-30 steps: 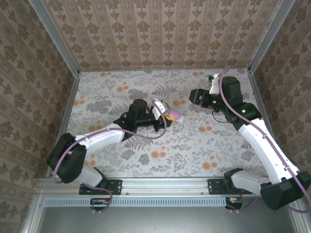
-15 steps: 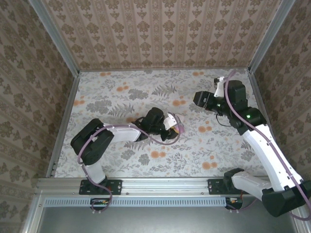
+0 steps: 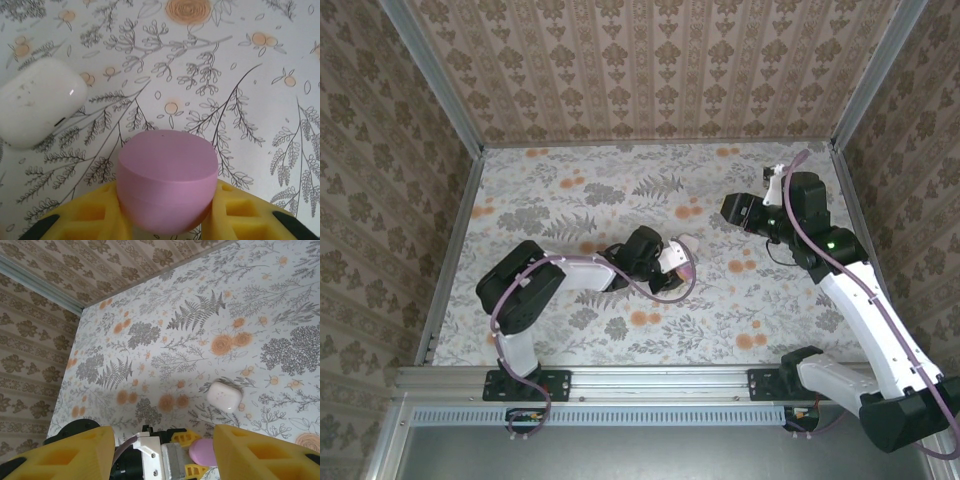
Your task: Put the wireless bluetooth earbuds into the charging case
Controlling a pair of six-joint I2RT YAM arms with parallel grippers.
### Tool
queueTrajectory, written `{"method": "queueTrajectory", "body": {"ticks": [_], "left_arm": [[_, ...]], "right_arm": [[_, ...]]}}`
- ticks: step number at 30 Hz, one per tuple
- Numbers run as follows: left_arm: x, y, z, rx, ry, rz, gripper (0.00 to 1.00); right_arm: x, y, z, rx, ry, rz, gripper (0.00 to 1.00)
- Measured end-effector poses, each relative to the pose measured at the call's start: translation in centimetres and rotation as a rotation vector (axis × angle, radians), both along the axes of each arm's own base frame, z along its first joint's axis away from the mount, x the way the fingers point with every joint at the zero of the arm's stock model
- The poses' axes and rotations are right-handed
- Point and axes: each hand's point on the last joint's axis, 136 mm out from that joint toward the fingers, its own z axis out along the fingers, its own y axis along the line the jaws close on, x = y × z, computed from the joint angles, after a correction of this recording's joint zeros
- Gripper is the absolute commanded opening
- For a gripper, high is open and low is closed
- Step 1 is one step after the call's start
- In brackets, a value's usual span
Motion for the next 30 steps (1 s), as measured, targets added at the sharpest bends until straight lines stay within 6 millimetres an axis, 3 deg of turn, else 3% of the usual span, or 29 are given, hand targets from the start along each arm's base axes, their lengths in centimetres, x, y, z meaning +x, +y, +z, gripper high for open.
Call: {"method": "queueTrajectory", "body": {"ticks": [11,23,27,30], "left_arm": [[0.3,0.2,-0.3,0.038,-0.018,-0.006,0.46],[0.3,1.5,-1.1,0.087,-0.030,0.021,0.54],[0.2,2.4,-0.1,0.086,-0.057,0.044,0.58],[0.4,3.6,1.6,0.065,-0.093,0.083,0.61]], "right_arm": [[0.3,-0.9,-2.0,-0.005,0.037,-0.030,0.56],[0.8,-1.5,-2.4,-0.001,0.043,-0.047,0.58],[1.3,-2.7,-3.0,-0.043,0.039,-0.088,0.62],[2.0,-4.4,-4.6,-0.138,0.019,-0.145,0.74]]}}
